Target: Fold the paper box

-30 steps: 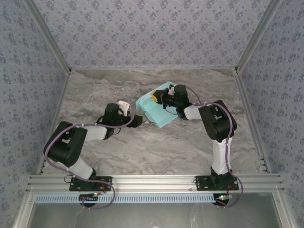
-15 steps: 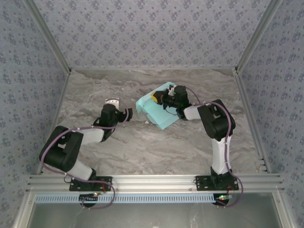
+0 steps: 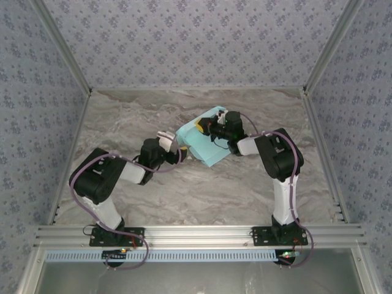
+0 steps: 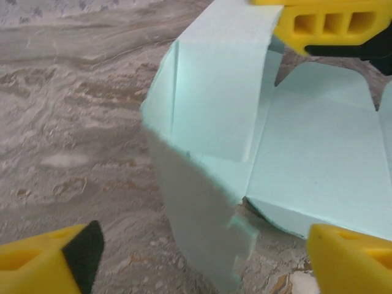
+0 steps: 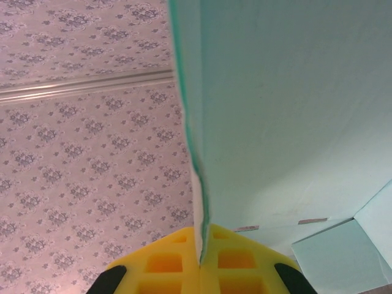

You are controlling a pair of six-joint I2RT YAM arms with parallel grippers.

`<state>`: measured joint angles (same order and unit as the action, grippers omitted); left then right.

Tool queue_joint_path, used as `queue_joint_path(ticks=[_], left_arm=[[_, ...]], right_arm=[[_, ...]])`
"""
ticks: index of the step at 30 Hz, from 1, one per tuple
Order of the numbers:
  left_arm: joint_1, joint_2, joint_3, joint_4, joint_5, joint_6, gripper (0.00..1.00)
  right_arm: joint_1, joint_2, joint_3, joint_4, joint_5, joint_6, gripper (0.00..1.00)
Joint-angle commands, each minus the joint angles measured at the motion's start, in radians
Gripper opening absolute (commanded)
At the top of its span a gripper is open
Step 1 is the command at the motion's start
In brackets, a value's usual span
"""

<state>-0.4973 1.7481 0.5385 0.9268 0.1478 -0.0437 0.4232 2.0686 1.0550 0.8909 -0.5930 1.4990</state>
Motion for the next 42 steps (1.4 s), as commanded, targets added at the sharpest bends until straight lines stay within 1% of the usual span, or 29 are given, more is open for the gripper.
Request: queue_joint_path(ticks=[1,4,8,10,12,13,15,17,20,21,24,27,31,32,34,35,37,40,42], left_arm=[[0.003,0.021,0.032,0.077,0.094,0.014,0.82],[0.003,0.009,-0.023,0.181,0.155,0.031,0.83],[0.01,-0.028,-0.089,0.239,0.22,0.055,0.87],[0.015,-0.068,-0.11,0.18,0.156,0.075,0.89],[0.026,-0.079,-0.141,0.19,0.036,0.066,0.9],[0.048,-0.067,-0.157,0.246,0.026,0.029,0.91],[0.086,-0.05,-0.178,0.329,0.043,-0.034,0.91],[0.104,-0.07,-0.177,0.312,0.024,-0.056,0.9],[0.105,-0.076,-0.155,0.27,0.007,-0.023,0.9],[0.106,-0.067,-0.141,0.262,0.001,-0.03,0.9],[0.118,-0.064,-0.087,0.171,0.047,-0.047,0.84],[0.112,-0.052,-0.051,0.134,0.136,-0.024,0.77],[0.096,-0.039,-0.011,0.085,0.144,-0.025,0.69],[0.093,-0.033,0.001,0.074,0.156,-0.027,0.64],[0.088,-0.009,0.04,0.039,0.225,-0.021,0.49],[0.084,0.005,0.056,0.029,0.252,-0.019,0.44],[0.072,0.037,0.067,0.047,0.277,-0.023,0.43],[0.06,0.066,0.063,0.101,0.296,-0.029,0.44],[0.052,0.079,0.068,0.103,0.296,-0.037,0.44]], right_arm=[[-0.005,0.022,-0.026,0.001,-0.011,-0.023,0.0],[-0.008,0.022,-0.041,0.018,-0.01,-0.015,0.0],[-0.012,0.019,-0.057,0.026,-0.014,-0.017,0.0],[-0.017,0.023,-0.058,0.026,-0.017,-0.017,0.0],[-0.018,0.025,-0.057,0.029,-0.019,-0.017,0.0],[-0.019,0.025,-0.057,0.031,-0.021,-0.017,0.0],[-0.018,0.024,-0.059,0.04,-0.024,-0.014,0.0],[-0.02,0.024,-0.059,0.039,-0.032,-0.012,0.0],[-0.024,0.024,-0.058,0.031,-0.041,-0.016,0.0],[-0.024,0.025,-0.057,0.028,-0.044,-0.018,0.0],[-0.024,0.029,-0.053,0.027,-0.043,-0.018,0.0],[-0.019,0.031,-0.045,0.028,-0.044,-0.017,0.0],[-0.013,0.032,-0.038,0.028,-0.044,-0.016,0.0],[-0.012,0.032,-0.039,0.031,-0.042,-0.014,0.0],[-0.011,0.028,-0.042,0.034,-0.041,-0.013,0.0],[-0.012,0.028,-0.044,0.034,-0.041,-0.012,0.0],[-0.011,0.027,-0.045,0.036,-0.041,-0.008,0.0],[-0.008,0.023,-0.053,0.046,-0.035,-0.001,0.0],[-0.005,0.021,-0.059,0.05,-0.032,0.0,0.0]])
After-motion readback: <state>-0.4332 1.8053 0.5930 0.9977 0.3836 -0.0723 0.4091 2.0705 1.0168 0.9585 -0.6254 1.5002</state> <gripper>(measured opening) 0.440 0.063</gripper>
